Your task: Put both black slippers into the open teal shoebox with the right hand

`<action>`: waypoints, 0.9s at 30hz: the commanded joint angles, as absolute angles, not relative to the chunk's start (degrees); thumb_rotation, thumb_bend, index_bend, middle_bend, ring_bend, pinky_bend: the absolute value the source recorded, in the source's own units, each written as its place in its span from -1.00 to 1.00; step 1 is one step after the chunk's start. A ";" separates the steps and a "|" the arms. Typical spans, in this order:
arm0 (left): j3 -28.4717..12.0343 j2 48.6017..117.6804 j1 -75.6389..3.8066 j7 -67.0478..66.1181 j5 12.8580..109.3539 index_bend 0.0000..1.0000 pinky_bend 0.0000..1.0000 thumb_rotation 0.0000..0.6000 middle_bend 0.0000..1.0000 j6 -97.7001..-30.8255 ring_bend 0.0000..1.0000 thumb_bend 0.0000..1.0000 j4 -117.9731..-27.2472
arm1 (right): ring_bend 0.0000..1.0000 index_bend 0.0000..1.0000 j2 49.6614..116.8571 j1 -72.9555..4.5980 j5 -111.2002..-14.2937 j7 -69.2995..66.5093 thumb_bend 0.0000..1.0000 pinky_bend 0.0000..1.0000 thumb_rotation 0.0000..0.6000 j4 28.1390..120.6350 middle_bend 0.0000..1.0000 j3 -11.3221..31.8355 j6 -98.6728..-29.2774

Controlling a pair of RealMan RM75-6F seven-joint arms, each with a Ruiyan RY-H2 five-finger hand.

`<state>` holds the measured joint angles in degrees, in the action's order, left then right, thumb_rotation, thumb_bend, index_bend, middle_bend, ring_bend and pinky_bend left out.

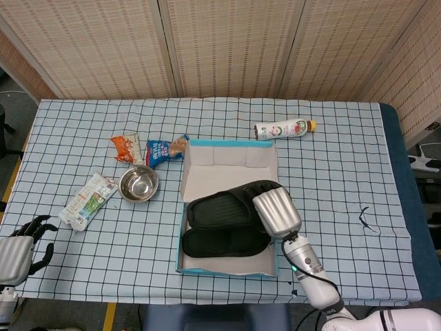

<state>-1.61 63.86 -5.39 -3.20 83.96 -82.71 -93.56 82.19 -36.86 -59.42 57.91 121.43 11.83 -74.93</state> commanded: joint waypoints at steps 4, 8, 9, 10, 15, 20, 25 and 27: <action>-1.50 63.83 -5.44 -3.35 84.17 -0.29 -0.15 1.00 -0.66 -82.61 -0.51 0.02 -93.50 | 0.15 0.32 87.56 -39.11 -58.58 59.70 -0.83 0.13 1.00 119.61 0.36 9.32 -74.44; -1.45 63.73 -5.35 -3.22 84.53 -0.29 -0.15 1.00 -0.66 -82.95 -0.51 0.02 -93.53 | 0.15 0.33 88.60 -39.27 -58.14 60.54 -0.83 0.14 1.00 119.04 0.37 7.33 -74.44; -1.49 63.72 -5.32 -3.16 84.49 -0.29 -0.15 1.00 -0.66 -83.01 -0.51 0.02 -93.53 | 0.15 0.33 88.61 -39.27 -57.72 60.86 -0.83 0.14 1.00 118.99 0.37 6.85 -74.46; -1.54 63.74 -5.31 -3.03 84.40 -0.29 -0.15 1.00 -0.66 -83.03 -0.51 0.02 -93.57 | 0.15 0.33 88.59 -39.25 -57.27 61.06 -0.83 0.14 1.00 119.02 0.37 6.56 -74.52; -1.45 63.77 -5.39 -3.34 84.46 -0.29 -0.15 1.00 -0.66 -82.81 -0.51 0.02 -93.53 | 0.16 0.33 88.03 -39.34 -55.14 61.50 -0.82 0.14 1.00 118.91 0.37 5.69 -74.75; -1.38 63.89 -5.43 -3.76 84.55 -0.29 -0.15 1.00 -0.66 -82.76 -0.51 0.02 -93.63 | 0.16 0.33 88.40 -39.68 -53.61 59.97 -0.81 0.14 1.00 117.35 0.37 6.19 -74.50; -1.43 63.95 -5.49 -3.83 84.31 -0.29 -0.15 1.00 -0.66 -82.56 -0.51 0.02 -93.72 | 0.16 0.33 90.06 -40.45 -51.71 57.77 -0.79 0.14 1.00 114.42 0.37 7.39 -73.56; -1.40 63.92 -5.48 -3.91 84.45 -0.29 -0.15 1.00 -0.66 -82.66 -0.51 0.02 -93.63 | 0.16 0.33 90.84 -40.83 -50.45 56.74 -0.79 0.14 1.00 113.15 0.37 7.93 -72.91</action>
<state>-1.41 63.93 -5.48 -3.90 84.44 -82.64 -93.64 90.25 -40.49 -51.18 57.41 113.83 7.48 -73.39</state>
